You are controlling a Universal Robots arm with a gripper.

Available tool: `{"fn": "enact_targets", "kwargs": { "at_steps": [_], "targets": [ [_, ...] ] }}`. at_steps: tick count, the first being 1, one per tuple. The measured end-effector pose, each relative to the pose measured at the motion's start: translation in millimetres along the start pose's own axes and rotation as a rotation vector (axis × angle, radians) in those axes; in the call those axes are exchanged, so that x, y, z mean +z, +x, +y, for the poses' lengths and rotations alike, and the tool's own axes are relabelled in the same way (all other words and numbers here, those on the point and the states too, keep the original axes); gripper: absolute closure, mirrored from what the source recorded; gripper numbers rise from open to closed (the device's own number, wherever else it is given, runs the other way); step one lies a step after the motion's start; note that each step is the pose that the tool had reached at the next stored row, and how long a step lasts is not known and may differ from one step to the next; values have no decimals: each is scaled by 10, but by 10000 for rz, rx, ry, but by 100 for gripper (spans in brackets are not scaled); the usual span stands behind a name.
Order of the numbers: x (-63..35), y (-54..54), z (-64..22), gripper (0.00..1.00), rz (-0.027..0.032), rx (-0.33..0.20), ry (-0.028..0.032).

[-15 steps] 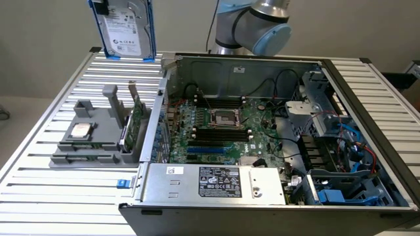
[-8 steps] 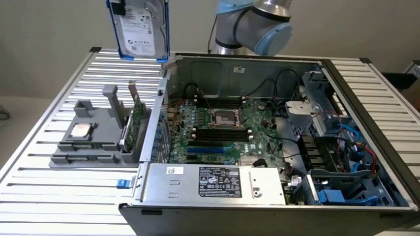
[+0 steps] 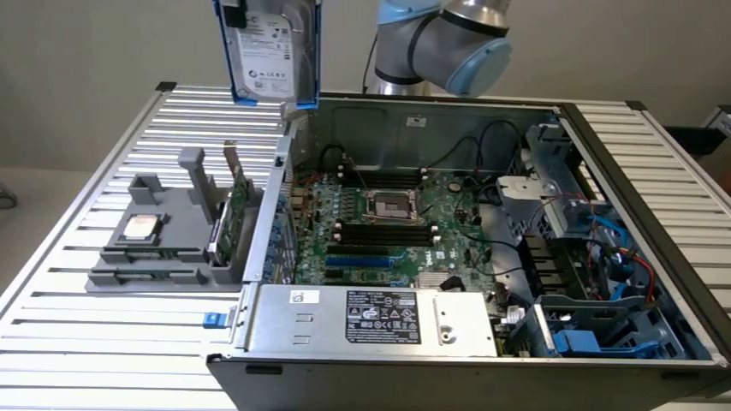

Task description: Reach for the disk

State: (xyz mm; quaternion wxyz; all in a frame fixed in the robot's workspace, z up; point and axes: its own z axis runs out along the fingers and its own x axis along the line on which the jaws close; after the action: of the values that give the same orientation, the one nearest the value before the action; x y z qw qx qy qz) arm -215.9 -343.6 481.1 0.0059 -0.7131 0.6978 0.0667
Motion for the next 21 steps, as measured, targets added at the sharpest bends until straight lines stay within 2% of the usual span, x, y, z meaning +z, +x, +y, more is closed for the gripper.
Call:
{"fn": "enact_targets", "kwargs": {
  "at_steps": [5, 9, 16, 21],
  "targets": [
    [-9, 9, -103, 67, 11, -22, 225],
    [-18, 17, -204, 67, 16, -35, 343],
    [-38, 36, -411, 67, 20, -51, 467],
    [-57, 65, -556, 67, 22, -62, 512]
  ]
}}
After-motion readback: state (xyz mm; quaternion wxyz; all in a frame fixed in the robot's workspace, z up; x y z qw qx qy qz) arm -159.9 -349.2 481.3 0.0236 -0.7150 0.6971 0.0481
